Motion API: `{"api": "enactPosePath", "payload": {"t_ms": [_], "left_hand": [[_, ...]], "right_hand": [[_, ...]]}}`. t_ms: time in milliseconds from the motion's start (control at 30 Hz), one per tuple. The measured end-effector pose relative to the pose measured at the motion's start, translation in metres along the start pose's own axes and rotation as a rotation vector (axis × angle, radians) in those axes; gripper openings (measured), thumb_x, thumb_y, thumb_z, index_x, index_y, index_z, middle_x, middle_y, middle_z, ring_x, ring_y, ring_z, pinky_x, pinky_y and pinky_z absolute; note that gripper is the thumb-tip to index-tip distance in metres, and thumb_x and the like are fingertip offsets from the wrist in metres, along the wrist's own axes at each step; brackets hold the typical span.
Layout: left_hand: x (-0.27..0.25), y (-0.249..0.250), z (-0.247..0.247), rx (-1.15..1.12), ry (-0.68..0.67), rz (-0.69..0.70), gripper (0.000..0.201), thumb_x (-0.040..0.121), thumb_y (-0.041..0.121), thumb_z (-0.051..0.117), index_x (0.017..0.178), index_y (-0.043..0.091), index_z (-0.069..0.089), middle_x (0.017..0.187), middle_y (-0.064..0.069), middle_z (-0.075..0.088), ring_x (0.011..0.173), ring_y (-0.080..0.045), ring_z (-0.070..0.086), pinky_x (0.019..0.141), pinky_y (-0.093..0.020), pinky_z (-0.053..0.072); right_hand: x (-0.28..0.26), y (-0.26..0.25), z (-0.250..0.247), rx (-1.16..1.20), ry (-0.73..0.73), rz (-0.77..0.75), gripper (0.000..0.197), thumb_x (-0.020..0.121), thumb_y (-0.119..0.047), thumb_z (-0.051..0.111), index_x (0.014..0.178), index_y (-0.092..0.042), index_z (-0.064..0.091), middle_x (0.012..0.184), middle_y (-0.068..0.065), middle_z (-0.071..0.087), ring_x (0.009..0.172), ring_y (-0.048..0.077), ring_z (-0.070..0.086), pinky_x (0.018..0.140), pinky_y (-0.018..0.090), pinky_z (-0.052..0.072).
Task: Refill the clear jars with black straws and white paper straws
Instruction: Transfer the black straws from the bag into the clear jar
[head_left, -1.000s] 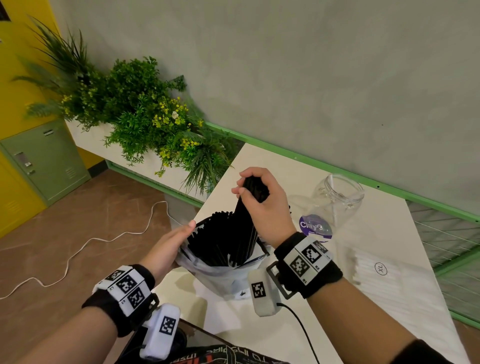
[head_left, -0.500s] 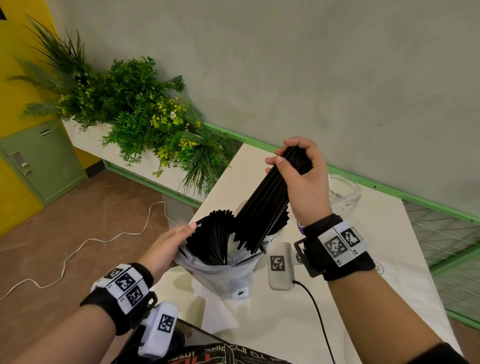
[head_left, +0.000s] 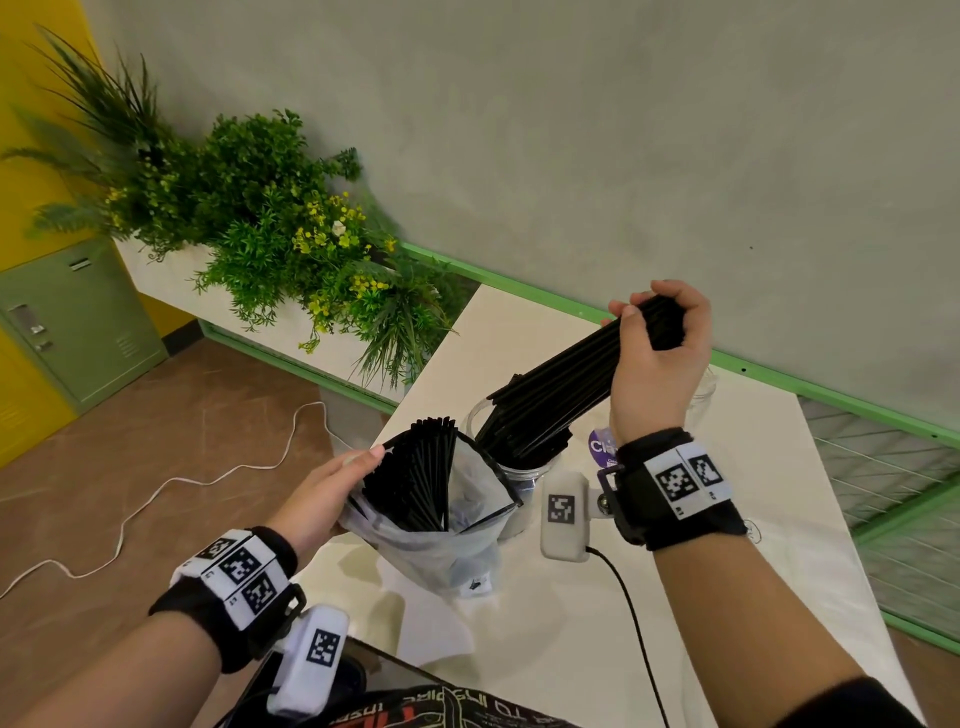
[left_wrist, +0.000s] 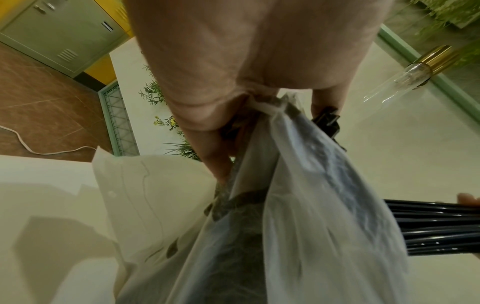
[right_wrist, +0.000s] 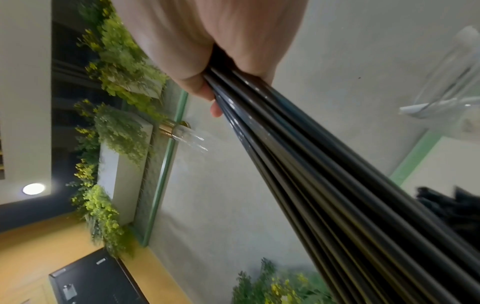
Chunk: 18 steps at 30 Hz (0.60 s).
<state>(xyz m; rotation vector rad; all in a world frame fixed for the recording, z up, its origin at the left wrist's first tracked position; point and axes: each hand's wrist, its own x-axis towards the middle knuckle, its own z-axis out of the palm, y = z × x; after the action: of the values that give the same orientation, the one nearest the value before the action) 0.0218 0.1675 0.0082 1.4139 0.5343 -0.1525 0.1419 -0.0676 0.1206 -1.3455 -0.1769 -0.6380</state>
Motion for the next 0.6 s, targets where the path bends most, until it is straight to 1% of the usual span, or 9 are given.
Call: {"api": "enactPosePath", "payload": {"t_ms": [67,133,200,233,300,367,433,500,600], "left_hand": [[0.000,0.000,0.000,-0.002,-0.003,-0.004,0.026,0.092,0.043,0.054,0.103,0.025,0.069,0.095,0.003,0.076,0.095,-0.020,0.069,0.085,-0.038,0.052],[-0.001,0.000,-0.001,-0.009,-0.003,-0.013,0.027,0.092,0.043,0.055,0.107,0.024,0.068,0.100,0.002,0.075,0.098,-0.021,0.069,0.091,-0.042,0.052],[-0.001,0.000,-0.002,-0.015,-0.002,-0.017,0.029,0.092,0.043,0.055,0.109,0.023,0.067,0.104,0.000,0.074,0.100,-0.022,0.068,0.095,-0.044,0.050],[-0.001,0.000,-0.003,-0.015,0.000,-0.018,0.029,0.092,0.043,0.055,0.110,0.024,0.067,0.104,0.001,0.074,0.101,-0.022,0.068,0.096,-0.045,0.050],[-0.002,0.000,-0.004,-0.014,0.003,-0.018,0.029,0.091,0.044,0.056,0.110,0.025,0.067,0.103,0.002,0.074,0.101,-0.022,0.068,0.096,-0.045,0.050],[-0.003,0.000,-0.004,-0.011,0.003,-0.018,0.028,0.091,0.044,0.055,0.108,0.026,0.067,0.101,0.002,0.075,0.101,-0.022,0.068,0.096,-0.045,0.050],[-0.003,0.000,-0.003,-0.009,0.002,-0.020,0.026,0.092,0.043,0.055,0.106,0.026,0.067,0.101,0.002,0.074,0.101,-0.021,0.068,0.096,-0.045,0.050],[-0.004,0.000,-0.004,-0.009,0.003,-0.020,0.024,0.092,0.042,0.055,0.105,0.026,0.067,0.099,0.002,0.075,0.100,-0.021,0.068,0.094,-0.043,0.051],[-0.004,0.000,-0.004,-0.009,0.000,-0.022,0.025,0.092,0.042,0.055,0.106,0.025,0.067,0.098,0.002,0.075,0.100,-0.021,0.068,0.093,-0.043,0.051]], "right_hand": [[-0.005,0.010,0.000,-0.028,0.014,0.013,0.030,0.088,0.010,0.050,0.102,-0.017,0.054,0.092,0.009,0.055,0.088,0.020,0.065,0.090,0.052,0.052],[-0.012,0.019,0.002,-0.050,0.016,0.020,0.031,0.089,0.010,0.050,0.101,-0.019,0.054,0.092,0.005,0.055,0.090,0.019,0.066,0.092,0.048,0.052],[-0.020,0.027,0.005,-0.072,-0.012,0.005,0.033,0.089,0.007,0.050,0.100,-0.024,0.054,0.092,0.002,0.056,0.093,0.021,0.066,0.093,0.046,0.051],[-0.025,0.032,0.006,-0.093,-0.037,-0.010,0.032,0.089,0.004,0.051,0.100,-0.026,0.055,0.093,0.003,0.057,0.095,0.024,0.065,0.094,0.045,0.051],[-0.035,0.043,0.008,-0.145,-0.104,-0.035,0.026,0.089,0.000,0.053,0.104,-0.021,0.056,0.097,0.007,0.059,0.099,0.028,0.063,0.095,0.043,0.050],[-0.044,0.056,0.008,-0.192,-0.176,-0.041,0.023,0.089,-0.002,0.055,0.107,-0.015,0.056,0.100,0.010,0.060,0.100,0.027,0.062,0.094,0.040,0.049],[-0.051,0.066,0.007,-0.252,-0.251,-0.027,0.022,0.089,-0.003,0.058,0.106,-0.016,0.057,0.102,0.006,0.062,0.100,0.021,0.061,0.093,0.037,0.049],[-0.055,0.073,0.005,-0.326,-0.357,0.009,0.021,0.087,-0.004,0.063,0.102,-0.017,0.059,0.101,0.001,0.063,0.099,0.013,0.059,0.092,0.035,0.049],[-0.057,0.080,0.002,-0.423,-0.539,0.080,0.017,0.086,-0.007,0.066,0.099,-0.019,0.063,0.100,-0.004,0.064,0.098,0.011,0.058,0.093,0.037,0.049]]}}
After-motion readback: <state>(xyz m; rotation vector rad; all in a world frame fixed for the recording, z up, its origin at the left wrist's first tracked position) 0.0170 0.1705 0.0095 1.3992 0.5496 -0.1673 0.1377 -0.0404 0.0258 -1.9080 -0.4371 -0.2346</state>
